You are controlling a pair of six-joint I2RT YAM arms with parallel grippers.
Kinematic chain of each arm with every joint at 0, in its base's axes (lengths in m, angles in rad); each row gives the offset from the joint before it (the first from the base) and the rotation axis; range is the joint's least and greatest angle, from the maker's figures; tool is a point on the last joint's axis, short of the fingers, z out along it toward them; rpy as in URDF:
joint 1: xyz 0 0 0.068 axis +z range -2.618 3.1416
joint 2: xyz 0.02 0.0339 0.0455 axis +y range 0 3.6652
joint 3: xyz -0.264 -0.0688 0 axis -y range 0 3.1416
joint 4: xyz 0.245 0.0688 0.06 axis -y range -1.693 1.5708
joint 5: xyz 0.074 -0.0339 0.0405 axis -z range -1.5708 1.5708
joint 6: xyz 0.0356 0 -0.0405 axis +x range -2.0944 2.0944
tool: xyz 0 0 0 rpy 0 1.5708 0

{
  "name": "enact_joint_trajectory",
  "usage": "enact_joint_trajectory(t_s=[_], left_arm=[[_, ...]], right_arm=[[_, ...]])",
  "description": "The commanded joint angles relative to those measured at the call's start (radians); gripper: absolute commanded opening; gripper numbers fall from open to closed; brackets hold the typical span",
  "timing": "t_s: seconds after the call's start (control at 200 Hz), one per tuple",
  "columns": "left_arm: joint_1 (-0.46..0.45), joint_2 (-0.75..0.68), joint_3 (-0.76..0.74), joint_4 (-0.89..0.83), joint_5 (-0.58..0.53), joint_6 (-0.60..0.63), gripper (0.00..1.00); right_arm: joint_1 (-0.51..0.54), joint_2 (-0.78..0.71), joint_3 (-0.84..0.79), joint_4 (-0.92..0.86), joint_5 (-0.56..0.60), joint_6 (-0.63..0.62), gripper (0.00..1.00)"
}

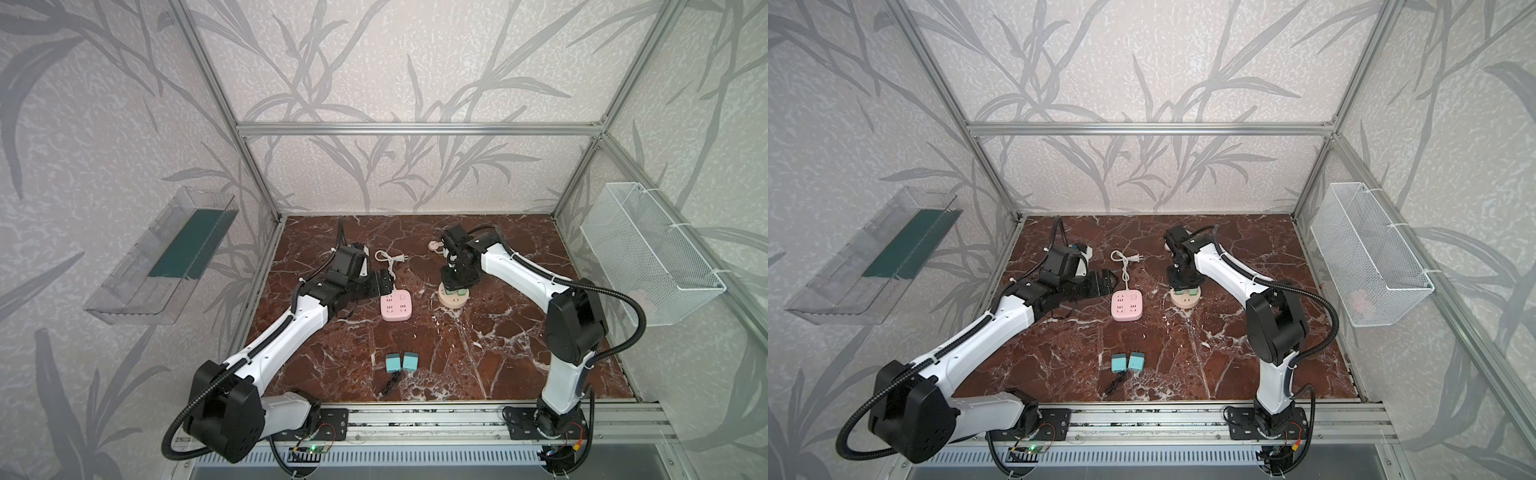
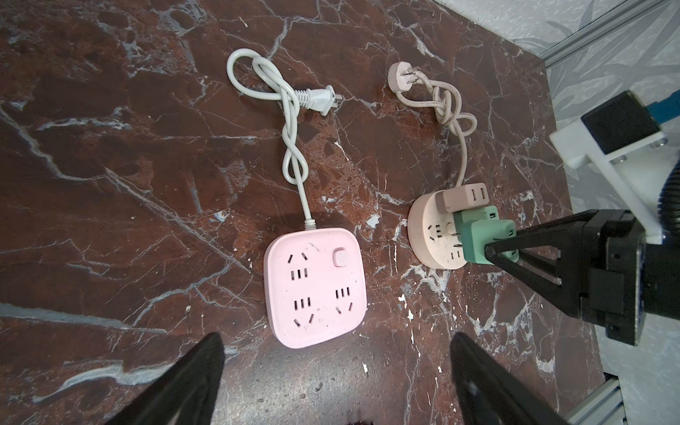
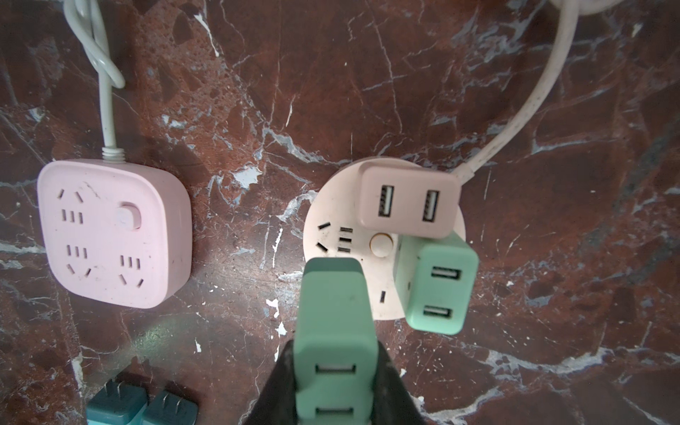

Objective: Insert the plug
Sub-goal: 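Lower the charger prongs toward a free socket of the round strip with the right gripper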

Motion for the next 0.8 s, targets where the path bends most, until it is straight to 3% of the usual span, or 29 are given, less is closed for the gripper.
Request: enact_joint_trajectory(t_s=[0.0, 0.795], left_arm=[[0.005, 0.007, -0.012, 0.014, 0.004, -0.004, 0.94], [0.014, 0.009, -0.025, 0.025, 0.01, -0.01, 0.94]], right_arm=[[0.002, 0.022, 0.033, -0.018, 0.015, -0.005, 0.0], [0.0, 0.056, 0.017, 0.032, 0.058, 0.004, 0.0]])
